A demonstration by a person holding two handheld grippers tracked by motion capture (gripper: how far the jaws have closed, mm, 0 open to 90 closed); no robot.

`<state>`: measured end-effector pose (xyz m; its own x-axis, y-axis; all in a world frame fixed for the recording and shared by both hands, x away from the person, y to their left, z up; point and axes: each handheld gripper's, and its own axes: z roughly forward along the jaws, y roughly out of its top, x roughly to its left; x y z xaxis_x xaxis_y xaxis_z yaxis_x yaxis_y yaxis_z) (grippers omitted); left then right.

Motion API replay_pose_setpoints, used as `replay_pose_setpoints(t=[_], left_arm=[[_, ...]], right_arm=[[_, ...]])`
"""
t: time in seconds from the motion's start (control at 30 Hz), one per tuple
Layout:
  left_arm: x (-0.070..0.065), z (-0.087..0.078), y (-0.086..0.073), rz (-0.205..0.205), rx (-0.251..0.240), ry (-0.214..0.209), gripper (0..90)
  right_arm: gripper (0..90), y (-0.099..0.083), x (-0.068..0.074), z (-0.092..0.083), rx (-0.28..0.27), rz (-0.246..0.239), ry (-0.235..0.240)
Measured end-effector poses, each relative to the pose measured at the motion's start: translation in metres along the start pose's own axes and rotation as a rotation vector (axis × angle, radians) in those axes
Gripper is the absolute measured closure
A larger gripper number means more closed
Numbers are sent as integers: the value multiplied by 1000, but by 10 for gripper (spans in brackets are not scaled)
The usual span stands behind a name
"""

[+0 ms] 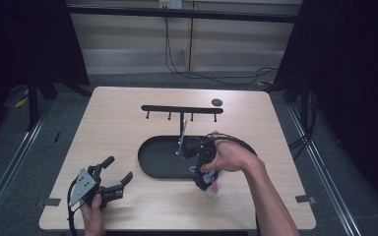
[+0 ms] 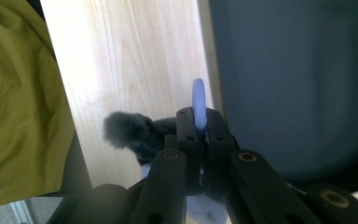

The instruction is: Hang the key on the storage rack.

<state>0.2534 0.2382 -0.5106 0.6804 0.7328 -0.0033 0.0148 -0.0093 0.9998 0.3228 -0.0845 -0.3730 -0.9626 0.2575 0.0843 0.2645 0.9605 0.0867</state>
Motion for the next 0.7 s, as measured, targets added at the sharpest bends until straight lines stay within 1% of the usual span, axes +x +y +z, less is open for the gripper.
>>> replay_pose_setpoints(t=[0.07,0.17,0.27,0.3,0.33,0.37,0.47,0.57,0.63,0.67,0.7], left_arm=[[0,0,0,0,0,0,153],[0,0,0,0,0,0,152],[0,0,0,-1,0,0,153],[0,0,0,0,0,0,152],[0,0,0,0,0,0,152],[0,0,0,0,0,0,153],[0,0,0,-5,-1,0,152],[0,0,0,-5,-1,0,152],[0,0,0,0,0,0,152],[0,0,0,-5,-1,0,152],[0,0,0,-1,0,0,153]], right_arm=[[870,-2,-1,-5,-22,7,-7],[870,-3,-1,-11,-27,13,-11],[870,-5,-2,-18,-41,7,-19],[870,-6,-2,-21,-41,19,-23],[870,-6,-3,-22,-46,8,-24],[870,-7,-2,-25,-41,20,-24],[870,-8,-3,-27,-52,6,-31],[870,-7,-1,-30,-46,13,-27],[870,-5,-2,-33,-57,3,-32],[870,-4,-2,-34,-51,9,-31],[870,-4,-2,-35,-49,5,-35]])
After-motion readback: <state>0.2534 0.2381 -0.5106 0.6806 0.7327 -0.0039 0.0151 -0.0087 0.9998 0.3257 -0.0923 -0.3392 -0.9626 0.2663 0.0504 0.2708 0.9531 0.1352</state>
